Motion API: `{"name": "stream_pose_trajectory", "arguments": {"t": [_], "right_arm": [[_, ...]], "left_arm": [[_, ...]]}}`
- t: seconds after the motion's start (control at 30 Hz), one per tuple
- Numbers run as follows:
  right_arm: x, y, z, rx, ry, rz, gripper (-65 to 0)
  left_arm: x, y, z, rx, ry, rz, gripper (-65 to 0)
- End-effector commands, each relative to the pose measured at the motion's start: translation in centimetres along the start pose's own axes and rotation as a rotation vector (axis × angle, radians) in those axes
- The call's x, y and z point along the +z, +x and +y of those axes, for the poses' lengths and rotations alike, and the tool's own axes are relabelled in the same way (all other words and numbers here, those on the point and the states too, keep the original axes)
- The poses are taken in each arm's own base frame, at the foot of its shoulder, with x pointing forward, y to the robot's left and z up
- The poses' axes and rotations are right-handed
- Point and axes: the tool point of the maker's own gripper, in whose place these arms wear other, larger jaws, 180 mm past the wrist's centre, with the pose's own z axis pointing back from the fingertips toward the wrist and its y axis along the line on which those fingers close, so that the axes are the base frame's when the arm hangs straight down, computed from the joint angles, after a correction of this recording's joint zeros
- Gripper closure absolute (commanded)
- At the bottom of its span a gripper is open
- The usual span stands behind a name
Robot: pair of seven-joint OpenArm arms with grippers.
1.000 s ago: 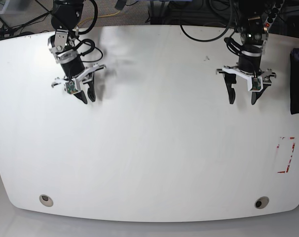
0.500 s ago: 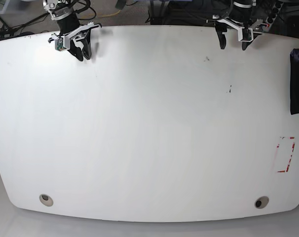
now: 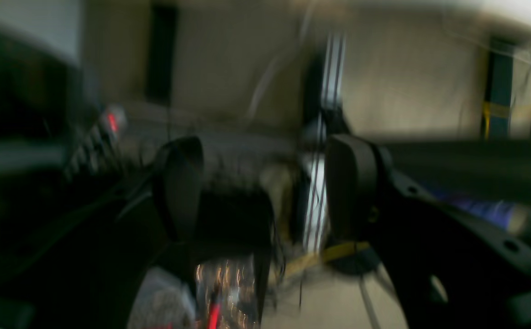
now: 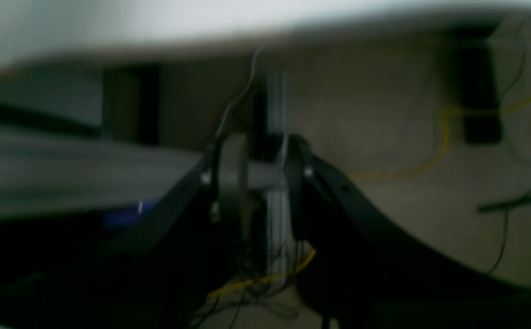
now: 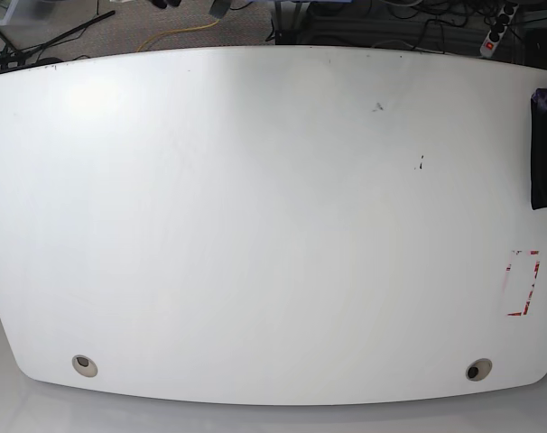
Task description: Fold the T-shirt properly
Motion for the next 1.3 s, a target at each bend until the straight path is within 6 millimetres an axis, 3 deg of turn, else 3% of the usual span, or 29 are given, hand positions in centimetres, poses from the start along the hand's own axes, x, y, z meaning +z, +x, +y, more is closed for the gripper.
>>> {"name": "stream_pose_trajectory", "arguments": {"t": [0.0, 0.1, 0.17, 0.27, 0.4, 0.53, 0.67, 0.87, 1.07, 1.17, 1.27], "right_arm": [[0.8, -1.7, -0.9, -0.036, -0.027, 0.025, -13.6], [0.8, -5.5, -1.0, -0.091, -0.032, 0.109, -13.6], [0.4, -6.9, -0.6, -0.11, -0.02, 0.142, -13.6], [-0.6, -9.9, -0.4, -0.149, -0.012, 0.211, -13.6], [-2.7, -12.3, -0.5, -0.194, -0.009, 0.262, -13.6], [-5.0, -13.5, -0.6, -0.214, -0.005, 0.295, -13.6], [-6.8, -15.0, -0.8, -0.167, 0.0, 0.363, -13.6], [-9.4, -16.2, -2.2, -0.08, -0.05, 0.446, -13.8], [-12.2, -15.9, -3.2, -0.103, -0.06, 0.481, -13.8], [-13.4, -15.1, -4.1, -0.104, -0.073, 0.486, -13.8], [-14.4, -14.6, -4.9, -0.104, -0.105, 0.491, -13.8]], "left_arm": [[0.6, -2.6, 1.3, 0.034, 0.031, 0.051, -38.3], [-0.2, -4.8, 2.1, 0.043, 0.042, 0.101, -38.3], [-0.8, -5.9, 2.5, 0.035, 0.034, 0.128, -38.3], [-2.5, -9.7, 2.1, 0.027, -0.01, 0.227, -38.3], [-5.1, -14.3, 2.2, 0.011, -0.059, 0.356, -38.3], [-7.5, -17.3, 1.8, -0.034, -0.113, 0.464, -38.3], [-9.4, -18.5, 2.2, -0.018, -0.1, 0.52, -38.5], [-12.1, -18.7, 2.2, 0.013, -0.084, 0.57, -38.5], [-15.1, -17.8, 1.7, 0.051, -0.075, 0.611, -38.5], [-17.0, -16.3, 1.4, 0.007, -0.07, 0.609, -38.5], [-17.9, -15.6, 2.9, -0.065, 0.027, 0.605, -38.5]]}}
